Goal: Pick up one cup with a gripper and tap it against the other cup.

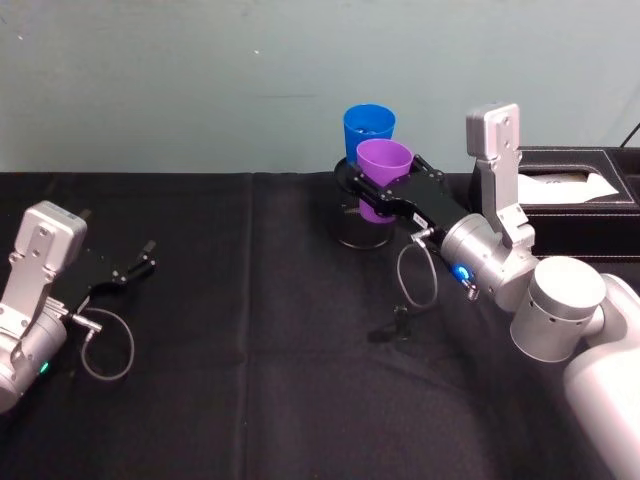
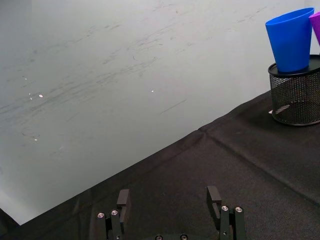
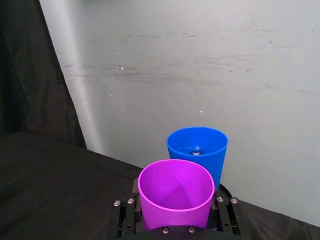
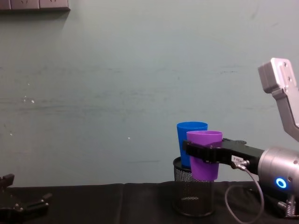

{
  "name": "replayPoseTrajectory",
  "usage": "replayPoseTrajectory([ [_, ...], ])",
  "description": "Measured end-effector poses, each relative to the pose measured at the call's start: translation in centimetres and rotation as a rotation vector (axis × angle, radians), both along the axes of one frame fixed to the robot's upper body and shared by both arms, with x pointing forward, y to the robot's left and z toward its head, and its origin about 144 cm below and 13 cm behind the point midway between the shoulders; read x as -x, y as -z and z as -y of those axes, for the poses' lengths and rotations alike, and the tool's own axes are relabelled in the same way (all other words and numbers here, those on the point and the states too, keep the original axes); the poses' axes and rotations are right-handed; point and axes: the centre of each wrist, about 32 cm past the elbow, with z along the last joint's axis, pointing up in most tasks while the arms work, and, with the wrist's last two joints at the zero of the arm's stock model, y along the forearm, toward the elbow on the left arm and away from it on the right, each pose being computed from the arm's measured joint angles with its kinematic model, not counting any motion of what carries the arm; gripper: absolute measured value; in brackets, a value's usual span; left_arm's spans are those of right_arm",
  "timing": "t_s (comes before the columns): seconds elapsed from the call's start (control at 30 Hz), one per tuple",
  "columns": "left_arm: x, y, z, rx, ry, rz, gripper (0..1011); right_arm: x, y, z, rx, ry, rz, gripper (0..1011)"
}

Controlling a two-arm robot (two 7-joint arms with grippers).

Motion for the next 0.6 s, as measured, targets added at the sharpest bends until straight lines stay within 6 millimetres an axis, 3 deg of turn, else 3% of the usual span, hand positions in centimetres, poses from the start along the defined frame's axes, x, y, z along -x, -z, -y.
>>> replayPoseTrajectory([
  [0.6,0.00,0.00,0.00,0.000,0.000,0.000,1000,-0.97,-0.54,-0.32,-0.021,-0.011,-0.018,729],
])
